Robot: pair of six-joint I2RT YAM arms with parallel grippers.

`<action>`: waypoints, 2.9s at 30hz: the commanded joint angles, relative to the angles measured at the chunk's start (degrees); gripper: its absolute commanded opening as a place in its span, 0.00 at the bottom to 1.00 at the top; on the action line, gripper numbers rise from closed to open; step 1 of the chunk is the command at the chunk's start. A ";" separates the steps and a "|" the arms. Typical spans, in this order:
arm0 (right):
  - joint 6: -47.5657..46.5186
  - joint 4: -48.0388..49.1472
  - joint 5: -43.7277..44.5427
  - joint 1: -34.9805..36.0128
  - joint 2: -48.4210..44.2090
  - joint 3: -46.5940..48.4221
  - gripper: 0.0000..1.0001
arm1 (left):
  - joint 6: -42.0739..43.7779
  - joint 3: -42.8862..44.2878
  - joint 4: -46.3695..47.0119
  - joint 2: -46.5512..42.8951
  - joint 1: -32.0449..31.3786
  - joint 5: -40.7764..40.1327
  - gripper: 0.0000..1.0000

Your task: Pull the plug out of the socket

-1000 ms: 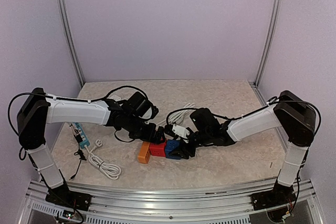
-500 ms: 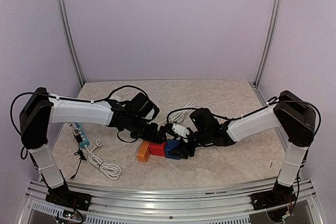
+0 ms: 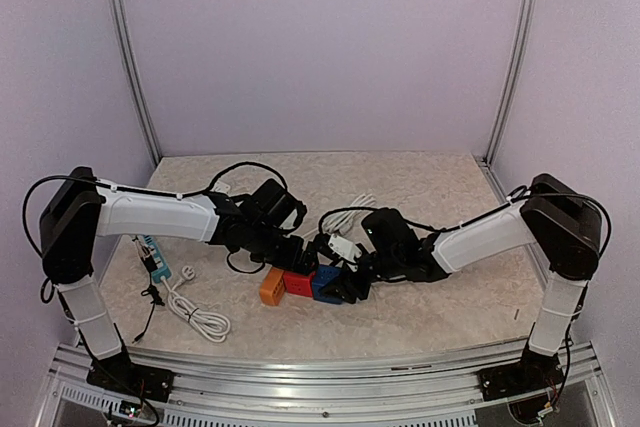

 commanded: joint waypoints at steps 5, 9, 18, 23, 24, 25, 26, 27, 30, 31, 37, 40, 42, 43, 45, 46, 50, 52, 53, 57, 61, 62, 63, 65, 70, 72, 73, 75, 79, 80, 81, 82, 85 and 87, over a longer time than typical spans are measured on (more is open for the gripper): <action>1.74 2.84 2.65 0.52 -0.36 -2.58 0.11 | 3.76 -3.63 -4.35 3.64 -1.51 -1.04 0.99; 2.50 3.26 2.22 0.51 -1.06 -3.82 0.10 | 3.76 -4.56 -4.65 3.29 -0.58 -2.69 0.99; 3.73 3.52 1.47 0.51 -2.96 -6.75 0.08 | 4.45 -5.38 -4.81 4.41 -0.28 -6.71 0.99; 3.57 3.76 3.85 0.49 -4.49 -8.34 0.08 | 4.82 -5.63 -4.52 5.45 -0.07 -7.52 0.99; 3.39 3.86 4.33 0.48 -4.89 -8.63 0.08 | 4.86 -5.65 -4.43 5.58 0.02 -7.61 0.99; 3.18 3.65 4.37 0.47 -5.25 -8.71 0.07 | 5.02 -5.73 -4.27 5.67 0.07 -7.62 0.99; 2.98 3.26 3.64 0.54 -5.47 -8.57 0.07 | 5.07 -5.74 -4.27 5.82 0.07 -7.82 0.99; 2.90 2.38 2.07 0.54 -5.46 -8.12 0.07 | 5.12 -5.74 -4.22 5.93 0.16 -7.98 0.99; 2.76 -1.45 -3.34 0.50 -4.30 -4.96 0.06 | 5.47 -5.59 -4.29 6.30 0.18 -8.59 0.99; 2.76 -2.70 -4.41 0.47 -3.88 -4.06 0.06 | 5.51 -5.57 -4.32 6.44 0.31 -8.85 0.99; 2.50 -6.51 -7.09 0.46 -4.59 -2.78 0.06 | 5.52 -6.05 -4.15 7.05 0.25 -9.86 0.99; 2.42 -7.98 -5.85 0.50 -5.53 -2.68 0.05 | 5.70 -6.18 -4.12 7.31 0.26 -10.25 0.99; 2.23 -8.97 -0.91 0.50 -6.18 -2.94 0.05 | 5.70 -6.25 -4.07 7.45 0.34 -10.18 0.99; 2.27 -8.93 1.95 0.62 -6.58 -3.28 0.05 | 5.70 -6.27 -3.98 7.50 0.38 -10.13 0.99; 2.41 -8.71 6.45 0.66 -7.67 -4.18 0.04 | 5.72 -6.27 -3.99 7.61 0.45 -10.02 0.99; 2.23 -8.50 5.49 0.65 -8.09 -4.67 0.04 | 5.70 -6.33 -3.90 7.63 0.47 -9.93 0.99; 1.62 -9.95 -5.17 0.57 -7.66 -3.45 0.03 | 5.78 -6.60 -3.64 8.01 0.73 -9.88 0.99; 1.56 -11.87 -6.85 0.55 -6.78 -2.06 0.03 | 5.78 -6.62 -3.41 8.15 0.78 -9.74 0.99; 1.68 -12.22 -6.66 0.55 -6.74 -1.80 0.03 | 5.78 -6.62 -3.28 8.36 0.85 -9.66 0.99; 3.47 -8.37 4.54 0.57 -10.06 -4.55 0.03 | 5.78 -6.90 -3.01 8.76 0.86 -9.76 0.99; 4.55 1.43 9.88 0.67 -15.77 -12.16 0.03 | 5.78 -7.40 -2.36 8.78 1.40 -9.10 0.99; 3.98 1.87 9.23 0.68 -15.87 -12.56 0.03 | 5.86 -7.41 -2.27 8.78 1.46 -9.02 0.99; 3.21 0.74 7.60 0.62 -15.26 -11.81 0.03 | 5.99 -7.41 -2.18 8.78 1.54 -8.90 0.99; 0.73 -4.87 1.61 0.63 -11.11 -8.06 0.02 | 6.21 -7.14 -1.96 8.94 1.65 -8.69 0.99; -0.42 -11.89 -4.89 0.70 -7.09 -3.37 0.02 | 6.57 -6.20 -2.10 9.60 1.66 -8.95 0.99; 0.27 -12.16 -5.26 0.50 -7.97 -3.24 0.02 | 6.74 -6.18 -2.29 9.67 1.70 -9.25 0.99; 0.47 -13.08 -6.08 0.28 -8.15 -2.81 0.02 | 6.81 -6.25 -2.34 9.66 1.67 -9.47 0.99; 0.35 -17.07 -7.42 0.15 -7.81 -0.66 0.03 | 7.01 -6.33 -2.44 9.74 1.66 -9.78 0.99; 0.58 -21.55 -6.65 0.11 -7.71 1.67 0.02 | 7.10 -6.36 -2.55 9.98 1.66 -10.16 0.99; 1.01 -21.41 -4.88 0.15 -8.29 1.48 0.02 | 7.10 -6.36 -2.52 10.07 1.66 -10.10 0.99; 1.35 -20.65 -3.06 0.11 -9.27 0.84 0.02 | 7.03 -6.43 -2.46 10.06 1.61 -10.17 0.99; 1.66 -19.59 -1.39 0.11 -10.23 0.10 0.02 | 6.95 -6.52 -2.39 10.09 1.64 -10.17 0.99; 1.92 -15.66 2.43 0.26 -13.21 -2.99 0.02 | 6.93 -6.66 -2.34 10.26 1.65 -10.17 0.99; 2.08 -13.54 4.91 0.27 -14.95 -4.67 0.02 | 6.85 -6.71 -2.20 10.35 1.71 -10.05 0.99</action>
